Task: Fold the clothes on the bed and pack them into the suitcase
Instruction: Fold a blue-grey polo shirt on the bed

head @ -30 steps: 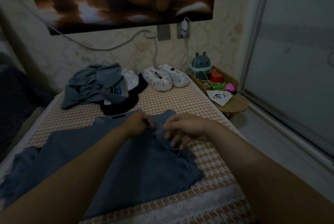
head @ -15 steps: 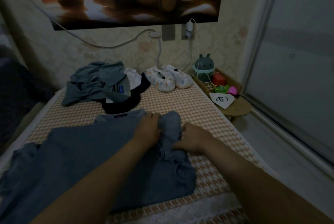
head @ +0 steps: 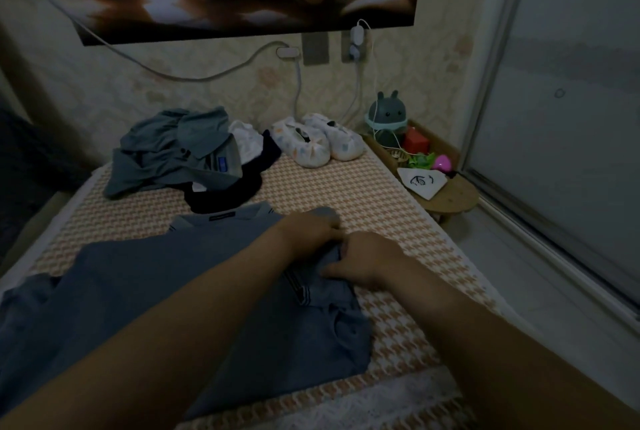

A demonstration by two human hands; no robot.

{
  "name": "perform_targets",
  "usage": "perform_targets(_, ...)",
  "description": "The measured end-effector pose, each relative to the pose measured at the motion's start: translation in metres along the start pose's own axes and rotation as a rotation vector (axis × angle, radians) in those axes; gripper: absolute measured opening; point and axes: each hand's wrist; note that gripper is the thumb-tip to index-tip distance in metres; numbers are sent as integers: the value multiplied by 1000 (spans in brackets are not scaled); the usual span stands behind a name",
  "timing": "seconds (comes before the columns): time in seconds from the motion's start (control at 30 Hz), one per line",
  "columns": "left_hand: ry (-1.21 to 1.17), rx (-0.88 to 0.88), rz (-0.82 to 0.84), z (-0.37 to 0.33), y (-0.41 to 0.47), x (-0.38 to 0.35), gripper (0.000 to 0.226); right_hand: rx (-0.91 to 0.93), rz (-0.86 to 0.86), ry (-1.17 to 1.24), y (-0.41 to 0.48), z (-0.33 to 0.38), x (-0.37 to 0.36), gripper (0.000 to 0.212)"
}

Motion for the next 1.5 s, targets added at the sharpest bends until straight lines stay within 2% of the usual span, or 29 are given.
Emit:
perform_targets(0.13,-140,90,-149,20,-17,-4,25,-12,-15,230,7,4,-1,35)
perform_targets(0.23,-290,163,-325,38,-45,-2,22,-32,29,327,8,17,-1,45)
perform_targets(0.33,-383,286,-391,55,-79,-1,22,5,135,409,6,40,-6,27)
perform_targets(0.47,-429,338,-475,75,-128,-12,9,86,157,419,5,87,-20,15)
perform_targets(0.5,-443,357,-493,79,-141,-18,18,110,162,436,5,101,-26,13)
perform_targets(0.57,-463,407,-490,85,-168,-23,18,129,200,461,3,126,-41,12)
perform_targets(0.6,-467,444,-471,88,-180,-27,11,121,268,481,0,138,-50,12)
perform_targets(0.63,-460,491,-431,91,-192,-31,13,100,379,509,-3,148,-58,12)
perform_targets(0.7,-436,575,-204,93,-210,-45,19,70,576,567,-6,163,-71,14)
perform_targets(0.73,-437,590,-109,93,-216,-53,20,75,577,586,-6,169,-75,13)
perform_targets(0.77,-472,602,-65,93,-221,-62,21,103,496,586,-3,171,-77,10)
perform_targets(0.83,-571,657,-79,88,-223,-72,21,218,141,454,12,166,-78,13)
perform_targets(0.9,-566,680,-221,80,-218,-72,18,395,-226,71,26,150,-78,19)
perform_targets(0.93,-515,679,-329,77,-213,-73,17,471,-308,-115,31,140,-80,24)
perform_targets(1.0,-399,665,-457,68,-203,-67,23,512,-233,-316,38,120,-93,55)
perform_targets(1.03,-389,645,-426,64,-200,-65,31,472,-141,-324,38,113,-101,71)
perform_targets(1.07,-419,622,-339,61,-197,-65,38,418,-66,-289,36,110,-108,80)
perform_targets(1.13,-464,602,-62,55,-193,-71,49,342,22,-240,32,112,-123,80)
perform_targets(1.2,-482,627,82,53,-192,-76,52,342,50,-274,25,121,-131,80)
perform_targets(1.3,-469,627,27,54,-197,-76,55,386,85,-206,26,128,-126,71)
perform_targets(1.4,-456,586,-223,46,-209,-55,28,392,64,-144,29,122,-111,65)
perform_targets(1.43,-540,577,-280,39,-214,-43,18,399,58,-174,26,120,-107,64)
perform_targets(1.5,-831,536,-255,21,-227,-15,19,432,62,-231,18,118,-102,61)
Point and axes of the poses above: each hand's wrist, its own y-axis towards the middle knuckle, its own x-axis out of the back of the hand, z = x × y, and after that the axes turned 3 degrees about y, right-handed
